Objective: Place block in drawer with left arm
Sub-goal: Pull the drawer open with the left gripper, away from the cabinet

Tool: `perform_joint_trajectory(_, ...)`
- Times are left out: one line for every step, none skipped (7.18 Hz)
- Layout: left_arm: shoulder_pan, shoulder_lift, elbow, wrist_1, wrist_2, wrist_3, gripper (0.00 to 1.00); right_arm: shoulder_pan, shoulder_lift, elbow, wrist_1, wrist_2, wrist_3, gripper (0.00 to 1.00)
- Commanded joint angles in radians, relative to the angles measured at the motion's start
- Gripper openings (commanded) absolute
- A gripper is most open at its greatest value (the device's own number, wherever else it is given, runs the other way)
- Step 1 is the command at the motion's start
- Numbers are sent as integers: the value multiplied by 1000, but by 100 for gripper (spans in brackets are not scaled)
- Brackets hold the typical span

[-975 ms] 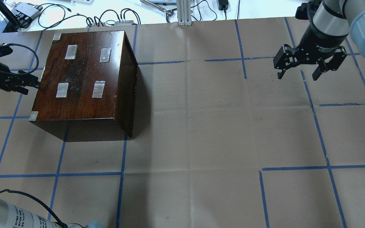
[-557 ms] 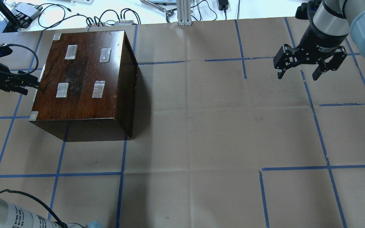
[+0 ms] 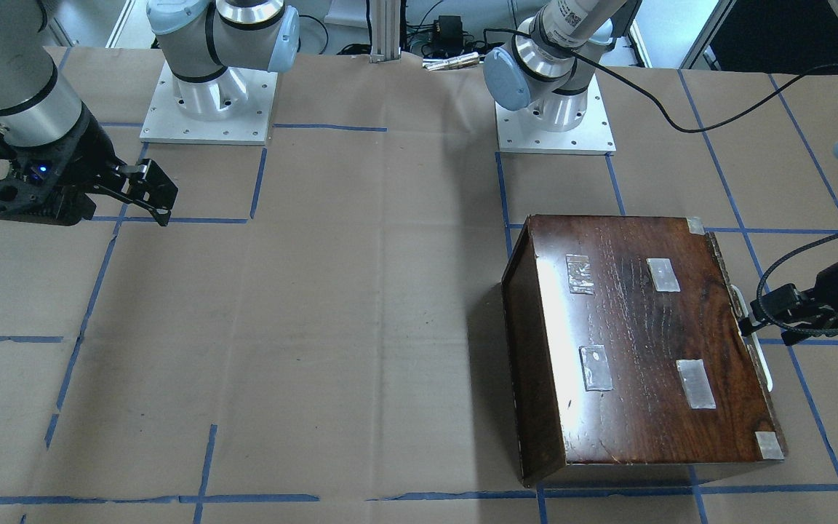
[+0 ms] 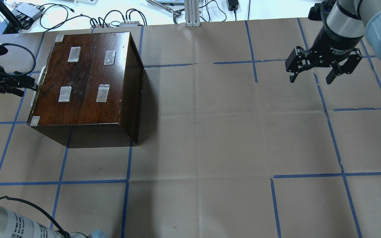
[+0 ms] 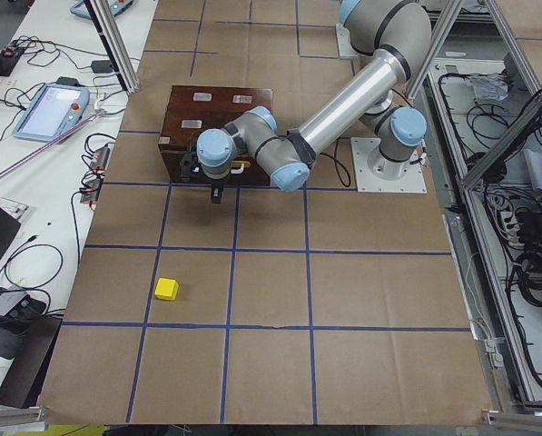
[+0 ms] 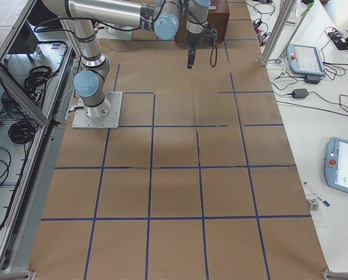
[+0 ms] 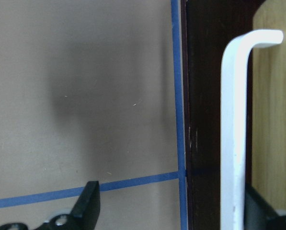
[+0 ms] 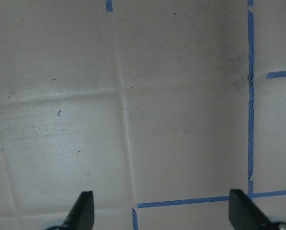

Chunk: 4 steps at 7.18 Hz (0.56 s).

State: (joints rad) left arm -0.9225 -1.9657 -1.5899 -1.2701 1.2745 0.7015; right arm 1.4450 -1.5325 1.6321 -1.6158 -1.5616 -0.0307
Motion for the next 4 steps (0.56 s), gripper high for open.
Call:
perform_joint_trajectory(4,-4,7,0,17,0,99,0,0,0,-1,0,0,100)
perform_joint_trajectory(5,-5,10,-2,17,1,99,0,0,0,1,2,0,100)
perform_joint_trajectory(5,-16,21,-2,17,1,99,0,0,0,-1,0,0,100)
perform_joint_trajectory(7,-31,45,-3,19,1,99,0,0,0,-1,0,0,100)
